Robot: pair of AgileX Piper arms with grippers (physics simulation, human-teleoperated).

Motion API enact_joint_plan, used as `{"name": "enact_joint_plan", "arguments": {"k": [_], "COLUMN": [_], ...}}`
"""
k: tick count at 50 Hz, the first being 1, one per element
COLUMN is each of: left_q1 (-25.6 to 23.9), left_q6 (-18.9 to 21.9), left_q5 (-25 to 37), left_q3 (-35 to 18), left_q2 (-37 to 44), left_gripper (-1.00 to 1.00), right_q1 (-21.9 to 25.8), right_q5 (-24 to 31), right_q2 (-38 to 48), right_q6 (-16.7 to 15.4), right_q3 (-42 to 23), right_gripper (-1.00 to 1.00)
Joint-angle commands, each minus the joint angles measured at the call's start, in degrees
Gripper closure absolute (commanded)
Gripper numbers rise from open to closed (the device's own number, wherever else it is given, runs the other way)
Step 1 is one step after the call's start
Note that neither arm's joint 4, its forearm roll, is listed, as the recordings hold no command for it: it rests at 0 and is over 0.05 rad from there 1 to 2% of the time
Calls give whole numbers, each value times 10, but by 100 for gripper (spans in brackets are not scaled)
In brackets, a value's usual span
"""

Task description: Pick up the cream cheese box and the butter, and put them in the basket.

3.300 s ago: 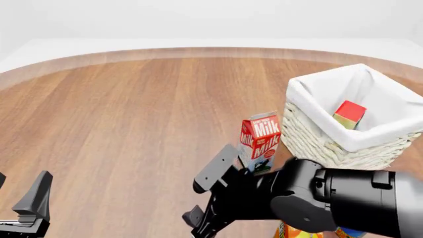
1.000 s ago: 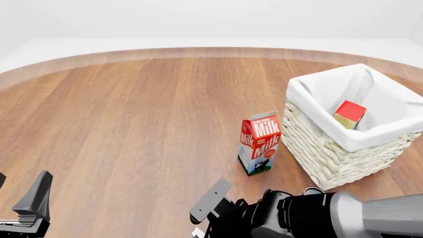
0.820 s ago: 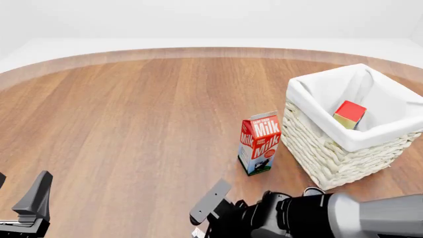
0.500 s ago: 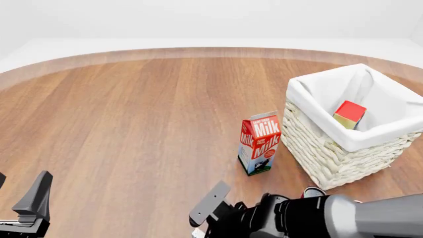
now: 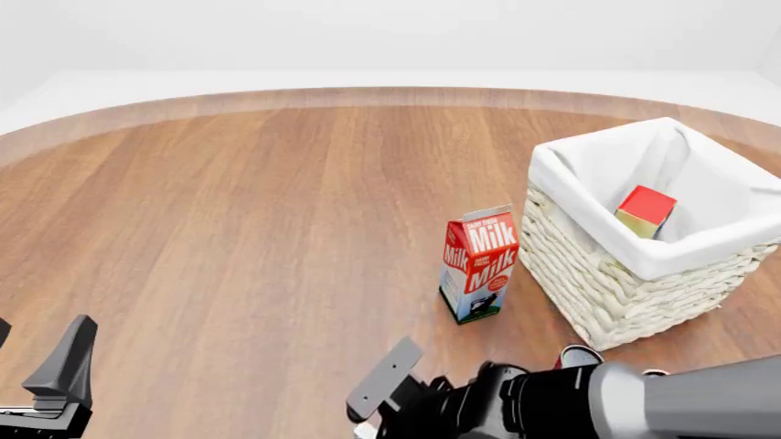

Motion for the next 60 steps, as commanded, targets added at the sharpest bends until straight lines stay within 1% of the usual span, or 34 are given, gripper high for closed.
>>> {"name": "enact_joint_plan", "arguments": {"k": [1,12,22,23,47,57,60], "left_q1": [0,0,0,0,0,0,0], "left_q6": [0,0,0,0,0,0,0], "left_q5": [0,0,0,0,0,0,0], "left_q3": [0,0,0,0,0,0,0], "left_q2": [0,0,0,0,0,0,0], "left_gripper": [-100,-100,-100,-100,-100,-100,-100], "right_q1": [4,10,9,9,1,-1,-5], "right_q5": [-11,-18,-21,-22,-4,13,25], "right_q2": [9,17,16,16,-2,-20,-39], "right_q6": [6,14,13,13,-1,-12,-20], "right_q3": [1,4,5,5,0,-7,-12], "right_gripper": [-100,-100,-100,100,100,100,100]}}
